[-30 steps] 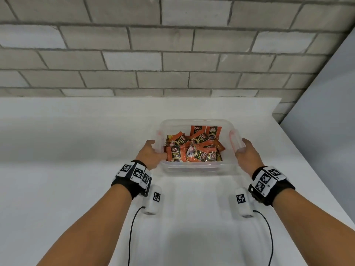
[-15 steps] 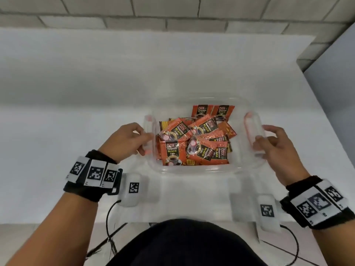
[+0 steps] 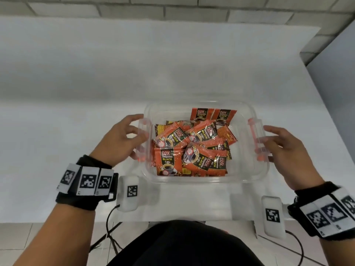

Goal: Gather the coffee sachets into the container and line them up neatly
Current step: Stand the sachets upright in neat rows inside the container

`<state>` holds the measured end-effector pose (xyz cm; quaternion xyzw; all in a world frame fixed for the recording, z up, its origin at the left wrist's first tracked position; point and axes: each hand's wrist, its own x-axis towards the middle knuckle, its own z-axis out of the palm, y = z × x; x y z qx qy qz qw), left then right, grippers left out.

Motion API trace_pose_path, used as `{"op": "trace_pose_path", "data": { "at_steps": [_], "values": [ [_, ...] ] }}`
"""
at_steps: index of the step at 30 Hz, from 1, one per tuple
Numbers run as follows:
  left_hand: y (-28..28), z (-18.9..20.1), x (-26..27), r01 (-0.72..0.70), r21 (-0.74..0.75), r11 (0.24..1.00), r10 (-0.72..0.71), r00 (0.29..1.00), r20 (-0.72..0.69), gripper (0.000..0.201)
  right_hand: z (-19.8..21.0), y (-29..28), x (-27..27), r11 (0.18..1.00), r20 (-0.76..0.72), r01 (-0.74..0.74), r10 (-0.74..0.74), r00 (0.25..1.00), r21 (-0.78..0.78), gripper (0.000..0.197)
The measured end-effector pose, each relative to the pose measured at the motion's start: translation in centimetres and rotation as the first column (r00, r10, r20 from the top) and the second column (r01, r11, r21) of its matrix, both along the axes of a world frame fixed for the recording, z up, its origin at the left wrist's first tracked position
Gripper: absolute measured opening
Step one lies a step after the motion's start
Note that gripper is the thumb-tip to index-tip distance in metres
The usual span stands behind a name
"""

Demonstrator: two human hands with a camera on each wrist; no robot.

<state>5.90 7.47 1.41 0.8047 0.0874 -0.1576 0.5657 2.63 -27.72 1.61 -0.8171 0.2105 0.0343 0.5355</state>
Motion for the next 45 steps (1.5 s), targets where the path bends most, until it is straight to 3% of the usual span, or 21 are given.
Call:
{"op": "trace_pose_path", "data": {
  "at_steps": [3,5,7,9,12,16,20,23,28,33,36,39,45],
  "values": [
    [0.0,-0.3,-0.3,-0.031,-0.034,0.999,0.031,0.999,0.01,0.05,1.0,0.6,-0.7,0.955,0.053,-0.029,0.046,0.998,-0.297,0.032],
    [0.1,-0.4,-0.3,-0.036,-0.038,0.999,0.037,0.999,0.019,0.051,2.6,2.0,-1.2,0.922,0.159,-0.03,0.099,0.982,-0.386,0.028],
    [0.1,-0.4,-0.4,-0.03,-0.032,0.999,0.03,0.999,0.024,0.052,3.8,3.8,-1.1,0.95,0.135,-0.114,0.159,0.978,-0.291,0.021],
    [0.1,-0.5,-0.2,-0.023,-0.027,0.999,0.024,0.999,0.027,0.053,4.4,5.4,-0.1,0.971,-0.059,-0.217,0.212,0.976,-0.1,0.038],
    [0.2,-0.5,-0.1,-0.03,-0.032,0.999,0.031,0.999,0.014,0.053,4.5,7.3,1.4,0.972,-0.341,-0.21,0.232,0.911,0.102,0.057],
    [0.2,-0.7,-0.1,-0.048,-0.05,0.998,0.049,0.999,0.012,0.051,3.9,8.3,2.3,0.974,-0.46,-0.155,0.216,0.861,0.167,0.061],
    [0.2,-0.8,-0.1,-0.065,-0.073,0.995,0.065,0.998,0.005,0.049,2.8,9.4,2.9,0.973,-0.531,-0.118,0.208,0.821,0.198,0.049],
    [0.1,-1.0,-0.1,-0.074,-0.085,0.994,0.074,0.997,0.002,0.05,1.5,10.1,3.5,0.976,-0.539,-0.092,0.187,0.822,0.199,0.063],
    [0.0,-0.9,-0.1,-0.085,-0.087,0.993,0.086,0.996,0.002,0.051,-0.9,13.2,3.6,0.968,-0.46,-0.149,0.227,0.858,0.2,0.07],
    [0.0,-0.9,-0.1,-0.088,-0.074,0.993,0.087,0.996,-0.013,0.053,-1.9,15.7,3.9,0.985,-0.419,-0.156,0.17,0.892,0.068,0.07],
    [0.2,-0.8,-0.1,-0.092,-0.096,0.991,0.089,0.996,-0.03,0.053,-1.4,15.4,3.9,0.978,-0.446,-0.171,0.209,0.87,0.123,0.084],
    [0.2,-0.8,-0.1,-0.091,-0.105,0.99,0.087,0.995,-0.04,0.053,0.8,13.9,3.9,0.972,-0.476,-0.131,0.212,0.854,0.197,0.058],
    [0.4,-1.3,-0.1,-0.095,-0.109,0.989,0.092,0.995,-0.027,0.053,3.1,9.5,5.6,0.99,-0.427,0.11,-0.064,0.902,0.083,0.064]
  ]
}}
